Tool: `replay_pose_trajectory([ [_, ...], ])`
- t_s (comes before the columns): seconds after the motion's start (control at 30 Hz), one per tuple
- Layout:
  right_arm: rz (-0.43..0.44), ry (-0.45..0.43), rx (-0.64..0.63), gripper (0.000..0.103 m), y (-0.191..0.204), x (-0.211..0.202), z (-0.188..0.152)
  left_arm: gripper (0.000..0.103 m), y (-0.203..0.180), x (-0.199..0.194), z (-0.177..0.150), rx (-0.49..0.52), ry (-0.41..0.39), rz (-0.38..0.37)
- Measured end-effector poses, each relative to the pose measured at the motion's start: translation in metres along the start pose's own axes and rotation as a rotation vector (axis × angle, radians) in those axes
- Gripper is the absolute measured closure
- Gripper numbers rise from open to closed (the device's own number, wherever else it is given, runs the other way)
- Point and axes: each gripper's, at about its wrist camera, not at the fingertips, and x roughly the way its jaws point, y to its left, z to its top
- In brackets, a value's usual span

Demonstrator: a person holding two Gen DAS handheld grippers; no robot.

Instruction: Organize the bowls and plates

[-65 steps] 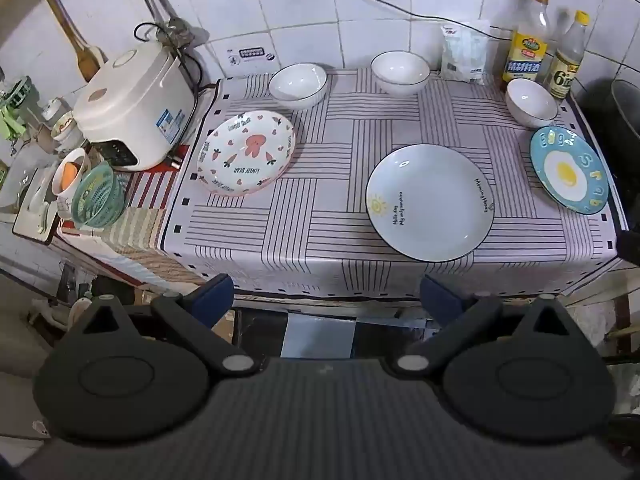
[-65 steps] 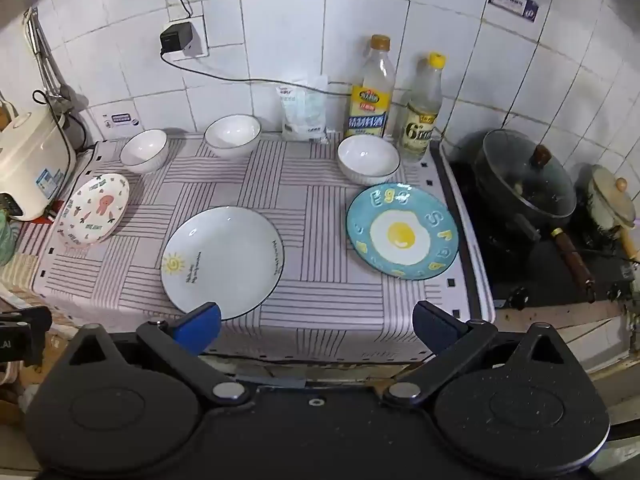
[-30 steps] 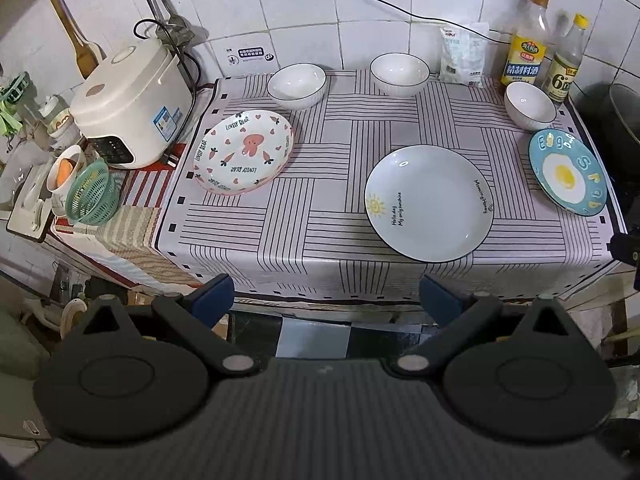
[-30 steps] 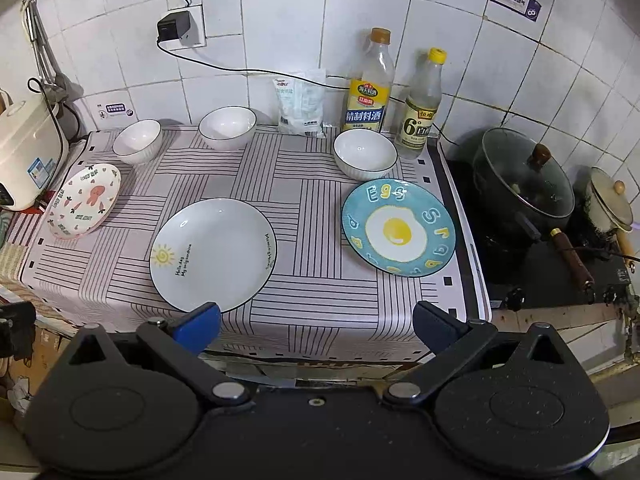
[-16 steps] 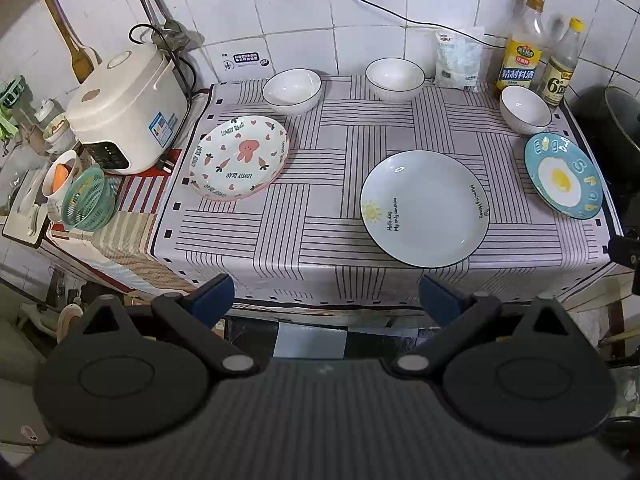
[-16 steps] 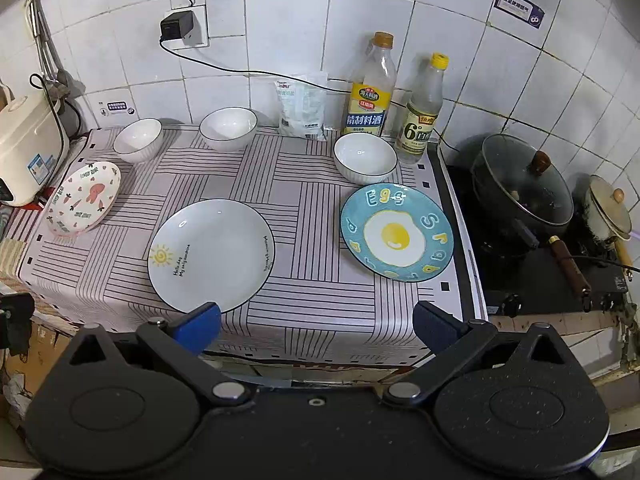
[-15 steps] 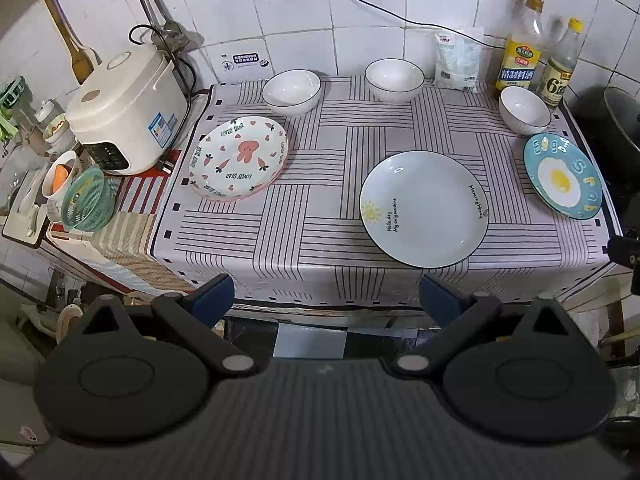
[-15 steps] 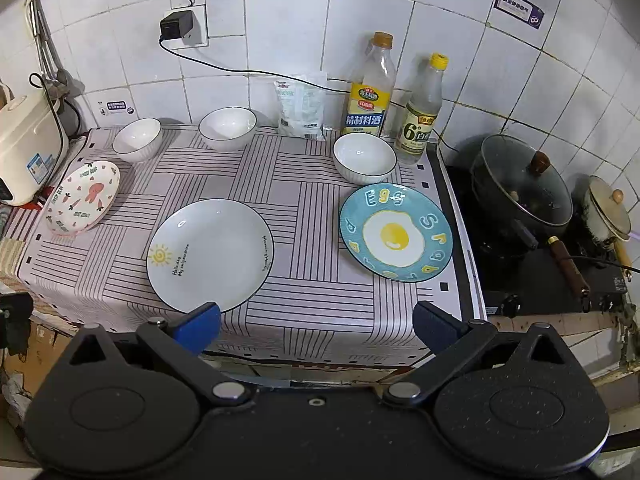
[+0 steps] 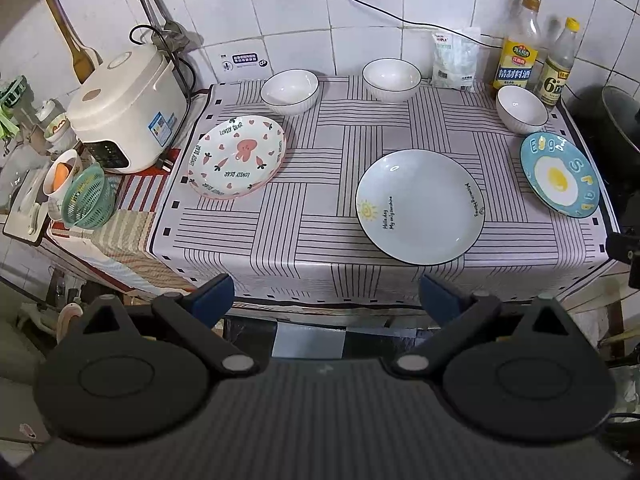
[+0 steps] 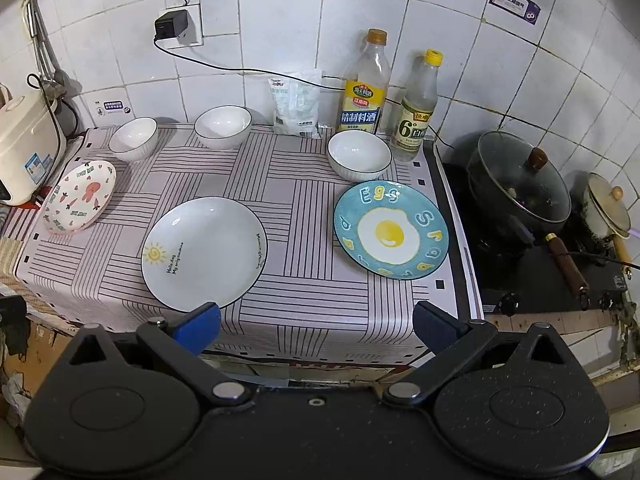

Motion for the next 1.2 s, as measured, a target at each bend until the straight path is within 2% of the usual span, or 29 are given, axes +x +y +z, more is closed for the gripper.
replay_pose_trajectory([
  [0.43, -0.002, -0.011, -0.006, 0.000, -0.004, -0.001, -0.001, 0.003, -0.004, -0.002, -0.005, 0.013, 0.004, -0.004],
  [0.6, -0.017, -0.041, -0.024, 0.000, -0.004, -0.002, -0.005, 0.003, -0.010, 0.000, -0.007, 0.023, 0.023, -0.007],
  [0.77, 0.048, -0.076, -0.037, 0.000, -0.006, 0.001, -0.012, 0.003, -0.010, 0.004, -0.010, 0.009, 0.022, -0.028],
  [0.9, 0.031, -0.116, -0.102, 0.000, 0.002, 0.011, -0.015, 0.003, -0.009, 0.012, -0.009, -0.006, 0.022, -0.063],
  [1.03, 0.021, -0.201, -0.219, 0.000, 0.014, 0.029, -0.017, 0.003, -0.007, 0.028, -0.008, -0.007, 0.026, -0.093],
  [1.1, 0.040, -0.227, -0.252, 0.000, 0.017, 0.043, -0.018, 0.003, -0.005, 0.039, -0.007, -0.009, 0.037, -0.100],
  [1.2, 0.137, -0.223, -0.229, 0.000, 0.016, 0.071, -0.019, 0.003, -0.003, 0.061, -0.004, -0.002, 0.025, -0.079],
])
